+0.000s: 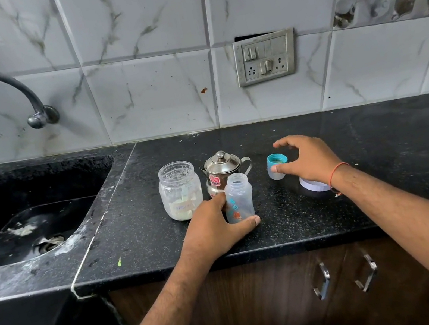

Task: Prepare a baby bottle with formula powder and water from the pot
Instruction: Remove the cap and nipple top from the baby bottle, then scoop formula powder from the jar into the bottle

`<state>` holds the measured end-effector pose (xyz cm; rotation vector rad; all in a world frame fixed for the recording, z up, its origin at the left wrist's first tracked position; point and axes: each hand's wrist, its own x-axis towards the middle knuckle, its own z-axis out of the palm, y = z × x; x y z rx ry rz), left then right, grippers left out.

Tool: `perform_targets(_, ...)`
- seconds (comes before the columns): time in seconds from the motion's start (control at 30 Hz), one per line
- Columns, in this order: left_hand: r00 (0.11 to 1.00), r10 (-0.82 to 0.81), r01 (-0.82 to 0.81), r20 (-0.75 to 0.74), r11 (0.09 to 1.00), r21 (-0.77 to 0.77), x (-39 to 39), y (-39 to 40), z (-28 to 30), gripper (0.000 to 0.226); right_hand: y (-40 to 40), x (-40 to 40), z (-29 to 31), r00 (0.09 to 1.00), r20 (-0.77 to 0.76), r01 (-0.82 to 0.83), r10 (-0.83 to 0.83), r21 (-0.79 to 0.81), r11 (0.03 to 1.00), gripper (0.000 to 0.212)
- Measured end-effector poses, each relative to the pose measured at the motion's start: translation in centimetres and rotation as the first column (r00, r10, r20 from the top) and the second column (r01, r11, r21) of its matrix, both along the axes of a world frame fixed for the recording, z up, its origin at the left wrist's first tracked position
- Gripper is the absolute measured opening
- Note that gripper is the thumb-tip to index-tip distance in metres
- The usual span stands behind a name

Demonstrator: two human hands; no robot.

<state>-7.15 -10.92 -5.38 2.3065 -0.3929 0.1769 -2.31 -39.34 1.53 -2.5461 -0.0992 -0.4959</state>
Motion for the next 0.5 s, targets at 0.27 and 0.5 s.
perform_targets(0.27, 0.994, 0.064, -0.069, 0.084, 0.996, 0.062, -1.2, -0.3, 0.6, 0.058, 2.0, -2.8, 2.4, 0.986, 0.136, -0.106, 0.095, 0.075, 0.991, 0.054)
perform_targets(0.5, 0.991, 0.117, -0.114, 0.065, 0.992, -0.048, -3.5, 0.5, 1.4, 0.069, 5.5, -4.8, 4.7, 0.958, 0.203, -0.224, 0.202, 0.092, 0.970, 0.052)
